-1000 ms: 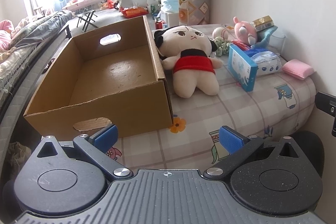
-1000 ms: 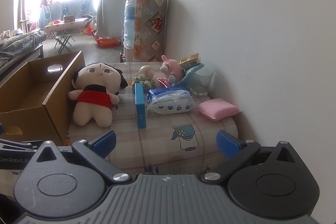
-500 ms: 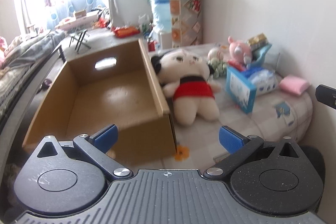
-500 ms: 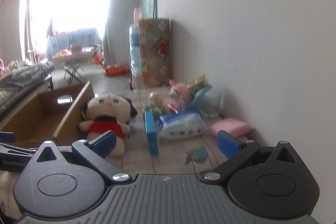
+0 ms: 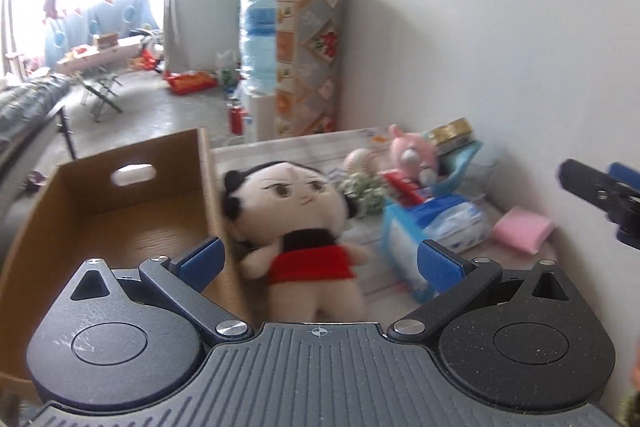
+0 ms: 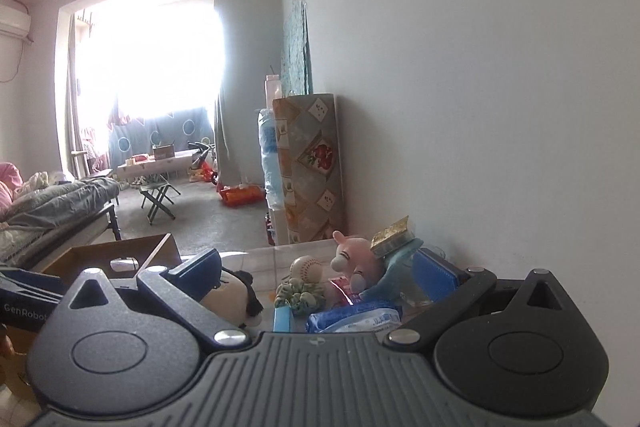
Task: Organize soft objects
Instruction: 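Grasp the blue box with the left tool while the right tool grasps the pink sponge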
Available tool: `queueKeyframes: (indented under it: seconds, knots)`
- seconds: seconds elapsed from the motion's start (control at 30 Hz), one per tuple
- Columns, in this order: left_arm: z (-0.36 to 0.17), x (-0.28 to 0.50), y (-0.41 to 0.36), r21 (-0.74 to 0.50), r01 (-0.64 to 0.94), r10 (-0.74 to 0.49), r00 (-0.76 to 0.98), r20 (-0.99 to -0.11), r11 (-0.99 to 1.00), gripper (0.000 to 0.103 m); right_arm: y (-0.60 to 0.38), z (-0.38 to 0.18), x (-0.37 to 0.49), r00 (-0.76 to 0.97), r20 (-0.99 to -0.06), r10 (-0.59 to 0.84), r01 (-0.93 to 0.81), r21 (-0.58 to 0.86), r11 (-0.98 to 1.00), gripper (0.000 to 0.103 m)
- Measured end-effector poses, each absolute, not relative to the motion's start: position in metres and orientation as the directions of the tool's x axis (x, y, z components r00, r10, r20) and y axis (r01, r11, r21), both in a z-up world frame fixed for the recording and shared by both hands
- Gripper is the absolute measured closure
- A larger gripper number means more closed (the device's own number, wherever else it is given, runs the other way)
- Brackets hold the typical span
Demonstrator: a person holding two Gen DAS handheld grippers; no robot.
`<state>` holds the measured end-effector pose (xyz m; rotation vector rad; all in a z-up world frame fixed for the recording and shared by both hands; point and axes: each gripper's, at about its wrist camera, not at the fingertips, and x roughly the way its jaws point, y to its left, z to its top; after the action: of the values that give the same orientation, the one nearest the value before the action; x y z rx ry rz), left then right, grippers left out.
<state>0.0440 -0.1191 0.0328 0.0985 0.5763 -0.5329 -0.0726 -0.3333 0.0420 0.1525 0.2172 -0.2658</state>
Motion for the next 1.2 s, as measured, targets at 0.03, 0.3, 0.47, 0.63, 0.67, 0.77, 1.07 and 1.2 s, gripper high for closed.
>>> queueKeyframes:
  seconds: [0.03, 0.3, 0.47, 0.63, 0.67, 0.77, 1.07, 1.2]
  knots:
    - [0.031, 0.047, -0.125, -0.085, 0.524, -0.480, 0.690, -0.542, 0.848, 0.000, -0.340, 0.041, -0.068, 0.944, -0.235, -0.231, 0.268, 0.139, 0.954, 0.000]
    - [0.014, 0.056, -0.178, -0.166, 0.635, -0.606, 0.577, -0.548, 0.755, 0.006, -0.385, 0.021, -0.040, 0.942, -0.280, -0.186, 0.249, 0.213, 0.945, 0.004]
    - [-0.003, 0.070, -0.214, -0.214, 0.668, -0.645, 0.504, -0.575, 0.713, 0.016, -0.410, -0.002, -0.034, 0.911, -0.353, -0.211, 0.312, 0.257, 0.915, 0.026]
    - [-0.024, 0.092, -0.241, -0.246, 0.652, -0.620, 0.435, -0.653, 0.717, 0.032, -0.441, -0.033, -0.042, 0.864, -0.429, -0.263, 0.426, 0.346, 0.836, 0.035]
    - [-0.027, 0.095, -0.244, -0.245, 0.648, -0.613, 0.431, -0.662, 0.721, 0.036, -0.446, -0.039, -0.046, 0.856, -0.436, -0.277, 0.449, 0.362, 0.817, 0.036]
    - [-0.036, 0.101, -0.257, -0.207, 0.645, -0.576, 0.436, -0.692, 0.736, 0.045, -0.463, -0.057, -0.052, 0.827, -0.466, -0.315, 0.514, 0.401, 0.758, 0.037]
    - [-0.059, 0.120, -0.272, -0.163, 0.618, -0.504, 0.429, -0.749, 0.769, 0.065, -0.498, -0.095, -0.047, 0.793, -0.520, -0.319, 0.587, 0.510, 0.629, 0.038]
    - [-0.065, 0.127, -0.276, -0.159, 0.607, -0.487, 0.425, -0.763, 0.779, 0.066, -0.506, -0.103, -0.036, 0.799, -0.524, -0.294, 0.580, 0.543, 0.608, 0.043]
